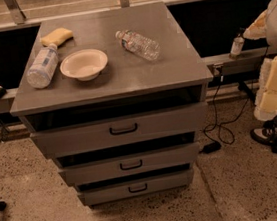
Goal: Open bottom drawer
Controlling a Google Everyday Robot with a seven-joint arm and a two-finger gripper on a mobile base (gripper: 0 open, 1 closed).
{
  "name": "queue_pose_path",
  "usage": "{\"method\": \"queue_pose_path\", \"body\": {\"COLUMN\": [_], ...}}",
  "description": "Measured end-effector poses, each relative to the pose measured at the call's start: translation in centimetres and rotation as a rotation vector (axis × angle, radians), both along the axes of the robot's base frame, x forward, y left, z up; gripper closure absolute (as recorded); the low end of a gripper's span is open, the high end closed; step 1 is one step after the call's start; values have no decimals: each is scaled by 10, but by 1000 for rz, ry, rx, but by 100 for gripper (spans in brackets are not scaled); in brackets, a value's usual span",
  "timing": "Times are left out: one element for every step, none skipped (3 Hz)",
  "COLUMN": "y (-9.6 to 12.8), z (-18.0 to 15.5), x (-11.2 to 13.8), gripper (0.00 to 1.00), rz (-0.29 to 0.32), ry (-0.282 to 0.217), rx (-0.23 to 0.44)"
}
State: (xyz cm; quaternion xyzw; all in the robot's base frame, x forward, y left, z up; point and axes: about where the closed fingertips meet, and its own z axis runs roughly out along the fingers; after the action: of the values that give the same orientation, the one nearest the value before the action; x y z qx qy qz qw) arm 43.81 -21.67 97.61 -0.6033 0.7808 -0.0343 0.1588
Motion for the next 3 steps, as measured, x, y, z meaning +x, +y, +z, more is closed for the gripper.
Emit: {"method": "queue_pose_path", "body": {"y": [0, 4, 25], "z": [-2, -51, -136], "x": [2, 13, 9], "gripper": [0, 0, 0], "rz": [-5, 13, 87], "ry": [-1, 37, 84], "rx": [3, 64, 182]}}
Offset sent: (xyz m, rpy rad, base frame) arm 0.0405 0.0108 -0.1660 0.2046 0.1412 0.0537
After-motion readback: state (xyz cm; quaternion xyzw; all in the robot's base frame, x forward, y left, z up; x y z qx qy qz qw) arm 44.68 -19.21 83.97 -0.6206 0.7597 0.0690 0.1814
